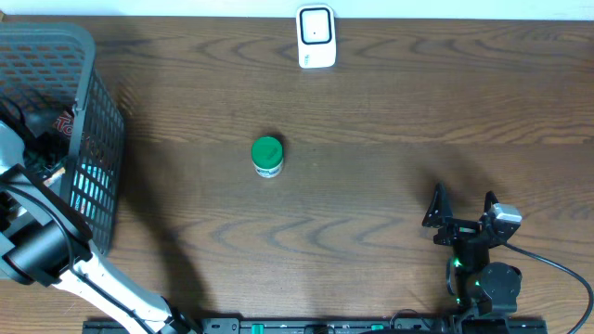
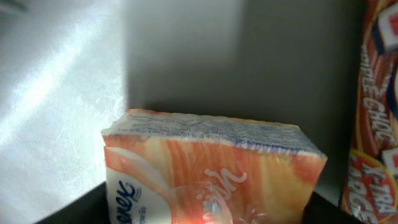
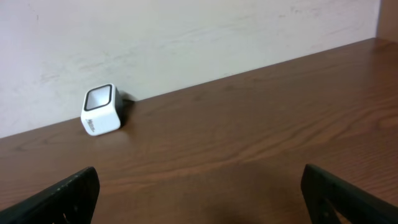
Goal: Scan the item barcode
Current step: 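Reach into the basket and grasp the orange tissue pack with left gripper, then hold the tissue pack before the scanner, then place it beside the jar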
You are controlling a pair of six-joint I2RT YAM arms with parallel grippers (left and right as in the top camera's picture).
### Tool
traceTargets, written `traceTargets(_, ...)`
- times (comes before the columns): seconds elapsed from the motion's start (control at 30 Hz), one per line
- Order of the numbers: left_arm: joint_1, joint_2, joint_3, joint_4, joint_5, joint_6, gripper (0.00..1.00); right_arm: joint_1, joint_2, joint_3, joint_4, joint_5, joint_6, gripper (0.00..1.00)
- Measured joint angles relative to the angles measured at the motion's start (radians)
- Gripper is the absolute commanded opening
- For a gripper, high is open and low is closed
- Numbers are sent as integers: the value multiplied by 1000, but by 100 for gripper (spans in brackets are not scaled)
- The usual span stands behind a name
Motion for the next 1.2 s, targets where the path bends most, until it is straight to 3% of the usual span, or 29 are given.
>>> traceTargets(0.2,-1,-2,1,-45,0,2,63,0,0,0,0,0,0,99)
traceTargets(0.47,-2,-57,108,-223,3,-50,63,0,0,0,0,0,0,99)
traceTargets(0.67,-7,-313,274,-258,60,-118,64,0,0,0,0,0,0,99)
traceTargets(0.8,-45,-558,323,-278,196,-151,64,0,0,0,0,0,0,99)
traceTargets(0.97,-276,-731,336,-426,309,-168,64,0,0,0,0,0,0,99)
traceTargets(1.2,-711,-680,258,-491,293,-232,64,0,0,0,0,0,0,99)
